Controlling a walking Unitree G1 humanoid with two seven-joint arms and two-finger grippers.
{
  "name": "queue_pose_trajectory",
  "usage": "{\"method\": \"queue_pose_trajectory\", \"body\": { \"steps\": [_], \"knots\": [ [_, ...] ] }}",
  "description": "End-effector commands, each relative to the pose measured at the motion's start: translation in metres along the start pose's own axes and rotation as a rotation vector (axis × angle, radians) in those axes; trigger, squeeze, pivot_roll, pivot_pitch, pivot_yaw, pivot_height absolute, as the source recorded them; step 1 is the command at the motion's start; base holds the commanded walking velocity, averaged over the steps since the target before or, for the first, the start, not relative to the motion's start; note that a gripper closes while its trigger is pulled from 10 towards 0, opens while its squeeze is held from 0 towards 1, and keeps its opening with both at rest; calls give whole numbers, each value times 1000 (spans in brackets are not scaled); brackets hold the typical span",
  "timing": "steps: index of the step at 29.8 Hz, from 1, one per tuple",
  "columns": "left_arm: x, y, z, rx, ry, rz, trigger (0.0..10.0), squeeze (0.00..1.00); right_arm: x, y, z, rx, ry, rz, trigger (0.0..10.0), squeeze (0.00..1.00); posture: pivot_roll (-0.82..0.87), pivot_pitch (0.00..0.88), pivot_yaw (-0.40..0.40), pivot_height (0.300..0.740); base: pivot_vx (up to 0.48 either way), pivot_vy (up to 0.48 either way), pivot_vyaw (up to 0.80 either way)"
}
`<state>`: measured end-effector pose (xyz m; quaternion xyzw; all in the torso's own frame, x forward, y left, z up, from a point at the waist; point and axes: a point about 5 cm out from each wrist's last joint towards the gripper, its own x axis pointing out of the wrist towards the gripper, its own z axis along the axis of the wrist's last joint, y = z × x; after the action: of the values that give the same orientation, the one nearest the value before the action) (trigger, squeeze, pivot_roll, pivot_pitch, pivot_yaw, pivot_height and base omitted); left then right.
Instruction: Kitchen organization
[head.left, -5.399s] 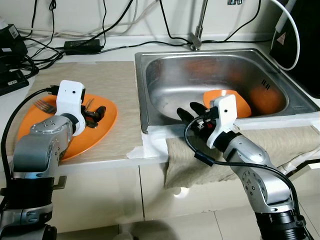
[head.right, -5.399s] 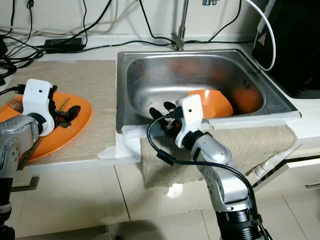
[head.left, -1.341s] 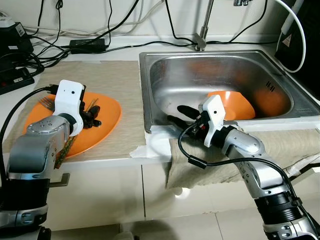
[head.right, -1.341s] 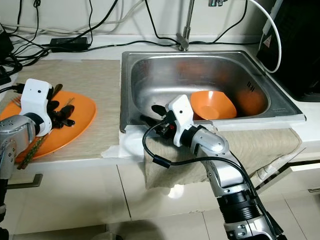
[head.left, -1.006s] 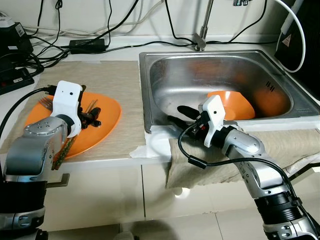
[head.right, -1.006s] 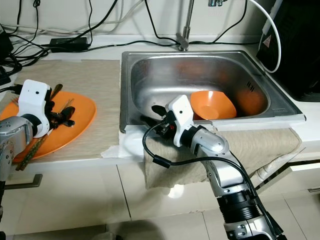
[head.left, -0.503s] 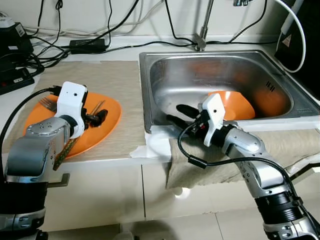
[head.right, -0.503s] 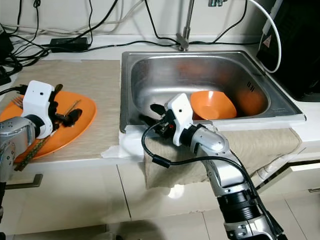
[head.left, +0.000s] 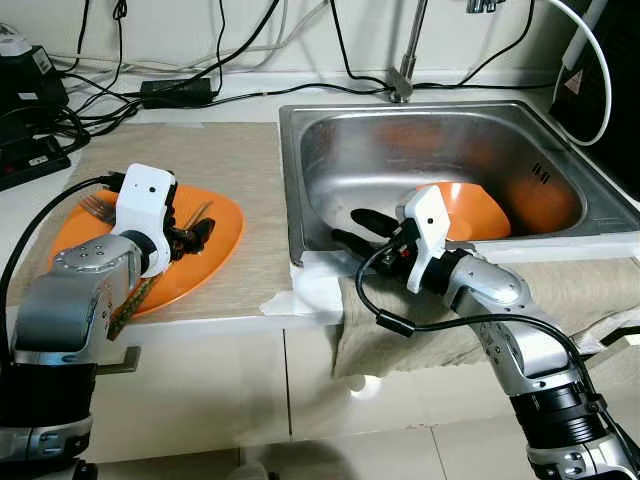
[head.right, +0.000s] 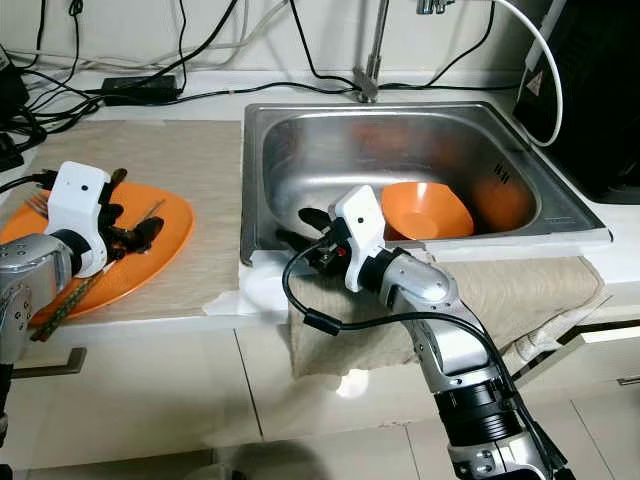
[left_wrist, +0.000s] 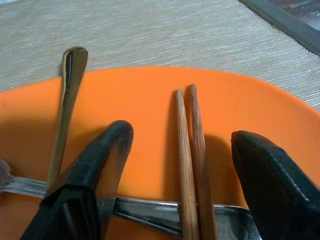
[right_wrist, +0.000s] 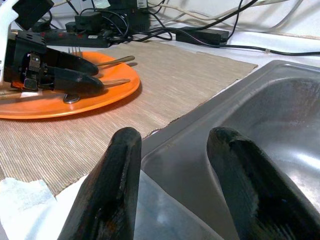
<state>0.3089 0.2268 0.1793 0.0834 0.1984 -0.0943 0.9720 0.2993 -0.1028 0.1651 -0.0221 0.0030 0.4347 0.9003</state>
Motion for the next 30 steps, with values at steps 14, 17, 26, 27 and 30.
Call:
{"method": "queue_pose_trajectory", "body": {
  "steps": [14,17,26,27,30],
  "knots": [
    [8,-2,1,-7,-7,-11,0,0,-1,-2,9,-11,-19,-10,10000,0,90,30,2,740,0,0,0],
    [8,-1,4,-10,-22,-13,0,0,-1,-1,9,-11,-17,-8,10000,0,90,29,4,740,0,0,0],
    [8,1,15,-18,-64,4,0,0,-2,-1,8,-11,-13,-9,10000,0,91,24,4,740,0,0,0],
    [7,3,17,-18,-71,11,0,0,-2,-1,8,-10,-13,-9,10000,0,91,23,4,740,0,0,0],
    [7,4,20,-15,-80,19,0,0,-2,-1,7,-11,-11,-10,10000,0,90,22,5,740,0,0,0]
  ]
}}
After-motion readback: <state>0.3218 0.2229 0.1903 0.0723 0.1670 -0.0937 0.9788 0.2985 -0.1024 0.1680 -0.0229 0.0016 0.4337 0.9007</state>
